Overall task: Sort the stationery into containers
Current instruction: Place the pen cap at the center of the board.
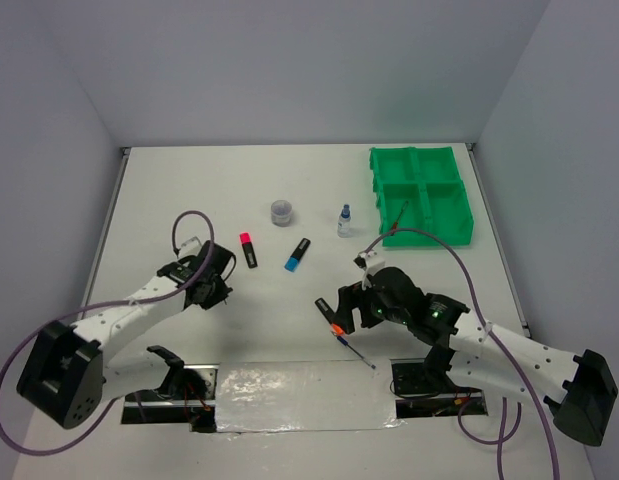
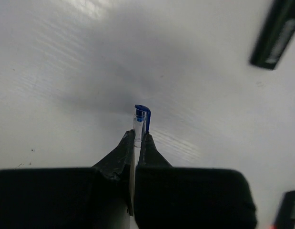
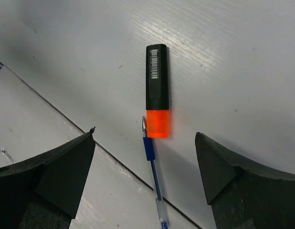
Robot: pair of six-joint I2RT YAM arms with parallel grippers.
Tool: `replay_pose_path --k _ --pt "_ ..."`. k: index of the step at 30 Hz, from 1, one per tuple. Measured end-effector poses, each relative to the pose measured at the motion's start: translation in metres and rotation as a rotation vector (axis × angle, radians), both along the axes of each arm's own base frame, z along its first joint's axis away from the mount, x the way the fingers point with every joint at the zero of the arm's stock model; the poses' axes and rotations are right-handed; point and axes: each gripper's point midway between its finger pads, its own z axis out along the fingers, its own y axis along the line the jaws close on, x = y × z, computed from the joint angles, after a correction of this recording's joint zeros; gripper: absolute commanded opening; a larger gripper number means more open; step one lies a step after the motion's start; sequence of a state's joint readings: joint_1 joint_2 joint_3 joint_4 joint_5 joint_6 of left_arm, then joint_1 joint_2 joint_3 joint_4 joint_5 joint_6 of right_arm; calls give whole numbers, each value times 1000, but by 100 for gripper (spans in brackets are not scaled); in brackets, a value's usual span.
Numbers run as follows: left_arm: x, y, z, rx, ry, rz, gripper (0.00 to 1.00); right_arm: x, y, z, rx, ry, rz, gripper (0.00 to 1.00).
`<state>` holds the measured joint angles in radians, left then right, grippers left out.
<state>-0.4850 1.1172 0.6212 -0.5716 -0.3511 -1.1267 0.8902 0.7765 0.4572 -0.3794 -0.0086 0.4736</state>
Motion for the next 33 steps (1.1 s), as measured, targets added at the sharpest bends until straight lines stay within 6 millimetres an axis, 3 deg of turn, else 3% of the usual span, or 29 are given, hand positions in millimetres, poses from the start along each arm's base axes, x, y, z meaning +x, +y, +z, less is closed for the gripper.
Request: replay_pose_path --k 3,10,12,13,16,22,27,33 --pt "-17 -5 -33 45 116 -64 0 0 -1 0 -3 0 -2 93" --pt "12 -45 -38 -2 63 -147 0 0 -1 0 -3 0 -2 93" --pt "19 -55 -40 -23 46 -169 10 0 -1 0 -2 -1 -1 92" --pt "21 -58 -40 -31 40 -178 20 0 -1 1 0 -3 -1 93" --pt "27 -68 -41 -58 22 -200 30 0 -1 5 13 -14 -1 93" --pt "33 -78 -37 -74 -8 -240 46 0 -1 9 27 -28 1 93" --pt "29 -80 -32 -59 -1 -273 52 0 -1 12 35 -35 1 93" --pt "16 -69 -33 0 74 -274 57 0 -1 14 41 -40 1 93"
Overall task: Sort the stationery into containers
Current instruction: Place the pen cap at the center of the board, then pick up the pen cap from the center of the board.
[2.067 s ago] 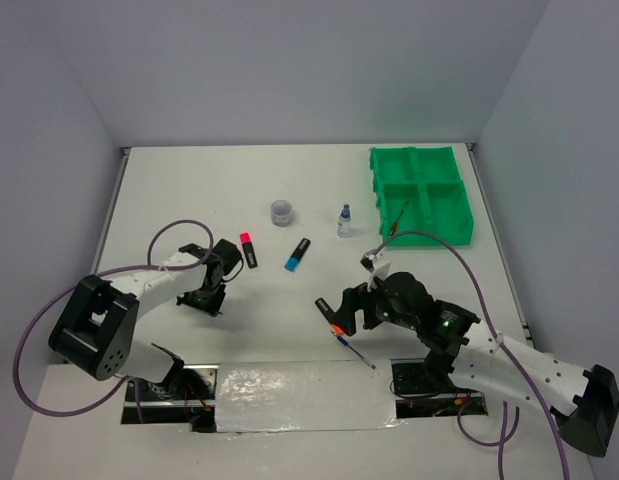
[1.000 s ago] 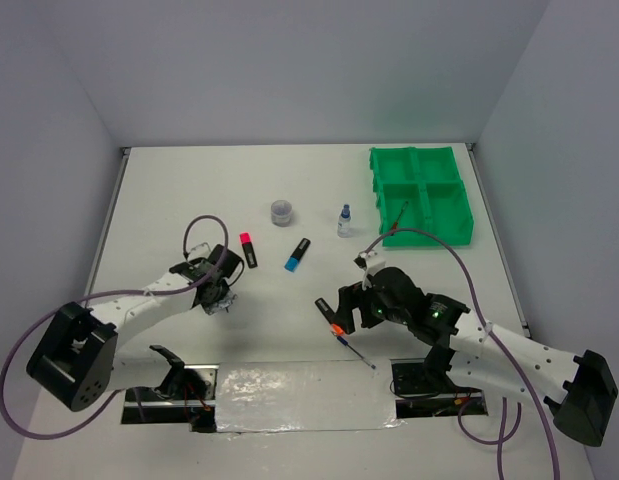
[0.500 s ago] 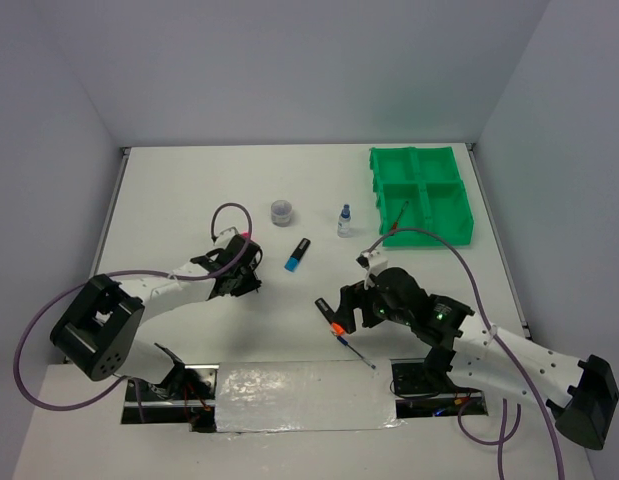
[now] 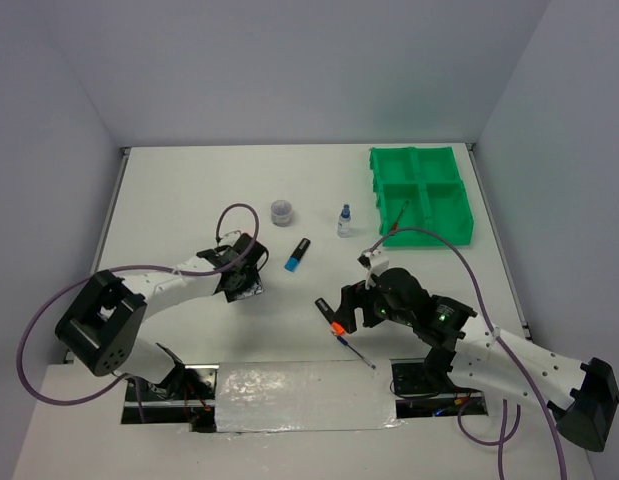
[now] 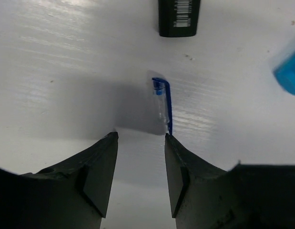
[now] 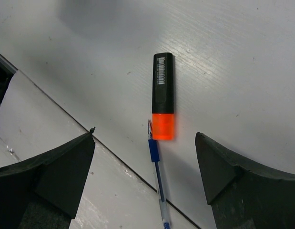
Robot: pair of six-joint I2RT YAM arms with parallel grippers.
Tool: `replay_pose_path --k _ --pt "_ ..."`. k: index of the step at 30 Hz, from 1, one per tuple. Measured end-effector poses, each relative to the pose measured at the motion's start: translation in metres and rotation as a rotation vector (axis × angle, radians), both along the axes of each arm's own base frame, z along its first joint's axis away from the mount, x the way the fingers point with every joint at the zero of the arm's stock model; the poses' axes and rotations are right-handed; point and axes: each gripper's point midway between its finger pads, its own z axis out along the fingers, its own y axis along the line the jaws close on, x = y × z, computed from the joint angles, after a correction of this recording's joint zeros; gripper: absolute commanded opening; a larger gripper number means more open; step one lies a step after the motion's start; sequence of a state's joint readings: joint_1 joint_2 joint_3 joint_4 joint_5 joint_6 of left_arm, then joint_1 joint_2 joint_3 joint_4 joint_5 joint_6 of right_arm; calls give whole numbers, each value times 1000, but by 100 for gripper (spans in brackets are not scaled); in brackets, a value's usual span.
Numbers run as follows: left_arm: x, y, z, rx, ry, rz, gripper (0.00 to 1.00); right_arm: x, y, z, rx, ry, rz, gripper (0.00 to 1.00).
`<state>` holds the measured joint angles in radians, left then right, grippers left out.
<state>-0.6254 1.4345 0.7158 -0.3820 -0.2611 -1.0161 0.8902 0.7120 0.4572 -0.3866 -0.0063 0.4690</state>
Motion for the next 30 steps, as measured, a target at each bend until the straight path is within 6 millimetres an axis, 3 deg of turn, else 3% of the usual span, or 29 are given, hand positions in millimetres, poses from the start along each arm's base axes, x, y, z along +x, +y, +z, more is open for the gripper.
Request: replay_pose_path --k 9,19,30 --pt "10 3 -3 101 59 25 61 -1 1 3 11 -10 11 93" --pt "-3 5 0 118 95 11 63 -1 1 4 12 -18 22 93" --pt "9 -2 17 80 53 153 63 -2 2 5 15 -15 29 93"
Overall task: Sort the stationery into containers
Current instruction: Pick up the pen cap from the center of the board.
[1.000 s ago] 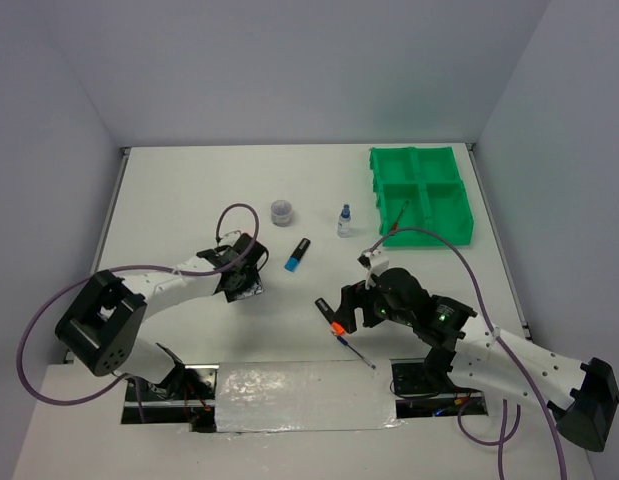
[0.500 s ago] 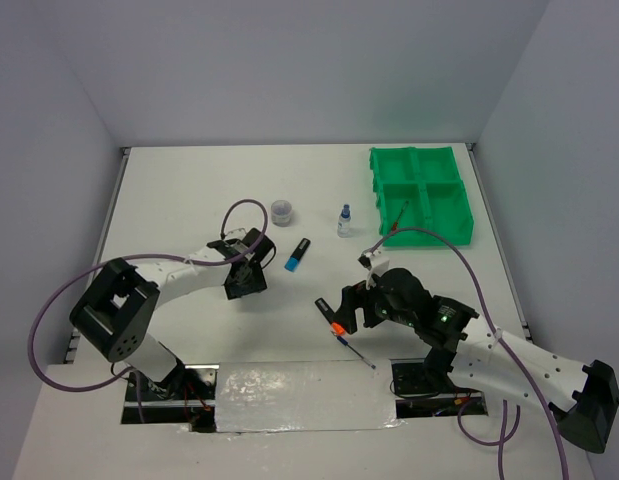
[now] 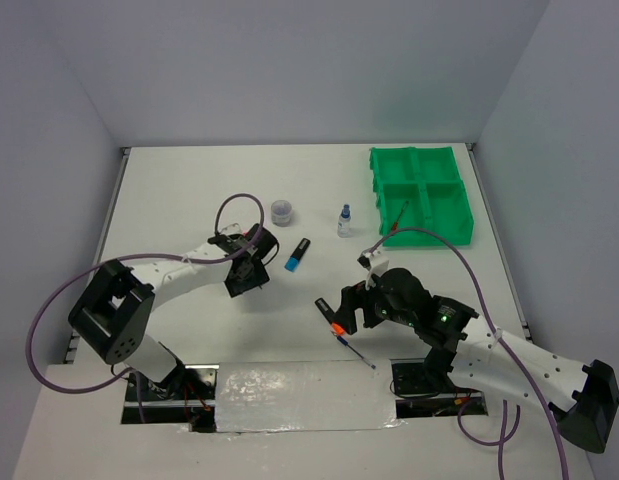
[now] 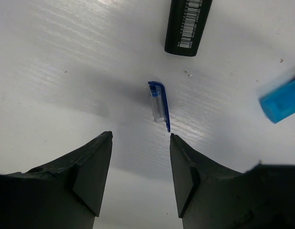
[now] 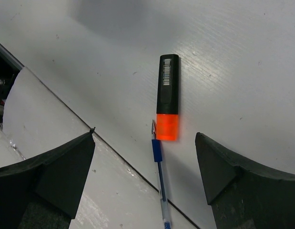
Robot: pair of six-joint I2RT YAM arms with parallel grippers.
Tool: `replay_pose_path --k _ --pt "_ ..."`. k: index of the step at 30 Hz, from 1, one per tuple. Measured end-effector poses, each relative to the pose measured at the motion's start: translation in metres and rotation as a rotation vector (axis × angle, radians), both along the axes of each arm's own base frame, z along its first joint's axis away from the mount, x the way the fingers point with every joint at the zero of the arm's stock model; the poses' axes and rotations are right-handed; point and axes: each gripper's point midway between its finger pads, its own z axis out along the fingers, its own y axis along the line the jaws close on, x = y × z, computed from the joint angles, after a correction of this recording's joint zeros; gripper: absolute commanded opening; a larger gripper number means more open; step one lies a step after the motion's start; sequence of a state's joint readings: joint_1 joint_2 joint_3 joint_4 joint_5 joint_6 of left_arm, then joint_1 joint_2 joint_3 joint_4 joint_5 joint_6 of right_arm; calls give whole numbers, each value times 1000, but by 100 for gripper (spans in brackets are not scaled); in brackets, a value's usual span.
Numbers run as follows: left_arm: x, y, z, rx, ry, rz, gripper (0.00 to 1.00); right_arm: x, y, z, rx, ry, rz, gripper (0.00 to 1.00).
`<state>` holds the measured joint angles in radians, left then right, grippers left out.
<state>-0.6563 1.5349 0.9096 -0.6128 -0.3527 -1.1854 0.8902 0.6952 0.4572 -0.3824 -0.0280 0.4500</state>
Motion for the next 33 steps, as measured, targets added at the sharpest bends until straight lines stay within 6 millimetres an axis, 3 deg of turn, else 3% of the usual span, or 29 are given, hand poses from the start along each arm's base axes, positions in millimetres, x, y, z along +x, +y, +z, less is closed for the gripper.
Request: replay_pose_path --k 6,9,16,28,31,33 --pt "18 -4 13 32 -13 86 59 -1 1 0 1 1 6 93" --pt "28 -8 9 51 -10 113 58 -1 1 0 1 1 7 93" --pt "19 3 -14 135 67 156 54 -1 1 0 3 3 10 93" --pt "19 4 -21 130 62 178 49 -2 1 1 6 1 11 93" --pt "19 2 -22 115 55 172 44 -2 1 1 7 1 12 93" --pt "20 1 -23 99 48 166 27 -2 1 2 8 0 12 93"
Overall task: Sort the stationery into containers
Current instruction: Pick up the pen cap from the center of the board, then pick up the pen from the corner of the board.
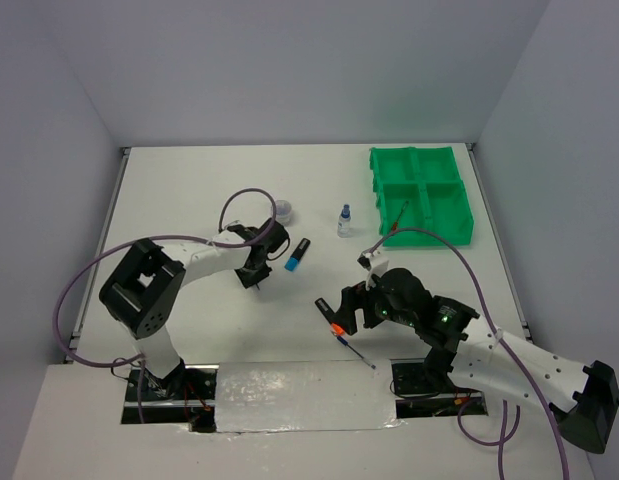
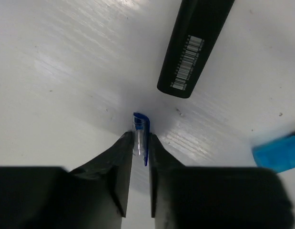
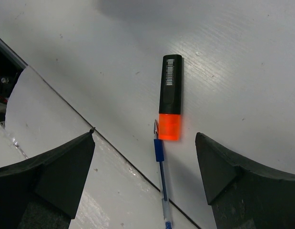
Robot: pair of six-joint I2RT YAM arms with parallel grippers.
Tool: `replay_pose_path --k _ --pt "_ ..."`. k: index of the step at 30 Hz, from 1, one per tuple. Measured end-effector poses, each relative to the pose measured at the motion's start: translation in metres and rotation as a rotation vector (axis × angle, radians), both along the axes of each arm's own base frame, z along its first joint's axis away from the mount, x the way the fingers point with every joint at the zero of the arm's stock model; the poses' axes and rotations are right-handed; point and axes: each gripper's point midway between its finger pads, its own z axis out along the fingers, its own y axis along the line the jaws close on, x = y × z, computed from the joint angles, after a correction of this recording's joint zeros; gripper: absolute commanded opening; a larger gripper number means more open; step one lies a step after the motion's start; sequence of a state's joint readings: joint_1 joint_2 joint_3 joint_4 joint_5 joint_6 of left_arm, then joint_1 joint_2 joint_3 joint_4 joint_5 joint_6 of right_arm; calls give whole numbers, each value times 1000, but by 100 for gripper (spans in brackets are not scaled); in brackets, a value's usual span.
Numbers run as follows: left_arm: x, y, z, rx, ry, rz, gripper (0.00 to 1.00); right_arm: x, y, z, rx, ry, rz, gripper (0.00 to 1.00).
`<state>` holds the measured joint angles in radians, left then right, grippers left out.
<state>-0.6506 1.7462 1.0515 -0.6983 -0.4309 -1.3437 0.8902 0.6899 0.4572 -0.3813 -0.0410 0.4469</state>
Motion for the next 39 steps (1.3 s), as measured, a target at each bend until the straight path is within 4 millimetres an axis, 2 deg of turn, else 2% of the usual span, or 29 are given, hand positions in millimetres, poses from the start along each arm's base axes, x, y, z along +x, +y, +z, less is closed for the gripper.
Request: replay_pose_path --k 1,2,6,10,14,15,19,20,22,26,29,35,39 --pt "1 -2 -1 -18 -8 -6 20 0 0 0 2 -1 0 93" --pt "1 -2 -3 -24 -10 -7 1 0 0 1 3 -1 0 94" --pt "-6 3 -12 -64 -14 -28 0 -1 1 4 14 -7 5 94" --pt "-7 4 -11 -151 -90 -49 0 -4 2 9 45 -20 20 96" --pt "-1 -1 5 -250 -224 -66 0 -5 4 12 59 -25 31 96" --pt "-5 2 6 -249 -229 -76 0 -5 4 12 58 -24 31 96" --pt "-42 30 14 -214 -216 -127 0 -4 3 6 38 -9 22 95" --pt "-47 34 22 -211 -223 -138 0 -3 2 1 20 4 14 95" --pt "-46 39 50 -208 -286 -171 0 -2 -1 -10 -28 37 -3 92" --pt "-30 43 121 -209 -451 -213 0 1 -10 -37 -174 133 -55 88" --pt "-27 50 156 -186 -526 -251 0 0 -17 -45 -258 175 -81 84" --pt "-38 68 185 -127 -581 -327 0 -15 -5 -42 -310 191 -6 82" --pt "-41 74 202 -97 -626 -384 0 -41 6 -59 -398 219 102 80"
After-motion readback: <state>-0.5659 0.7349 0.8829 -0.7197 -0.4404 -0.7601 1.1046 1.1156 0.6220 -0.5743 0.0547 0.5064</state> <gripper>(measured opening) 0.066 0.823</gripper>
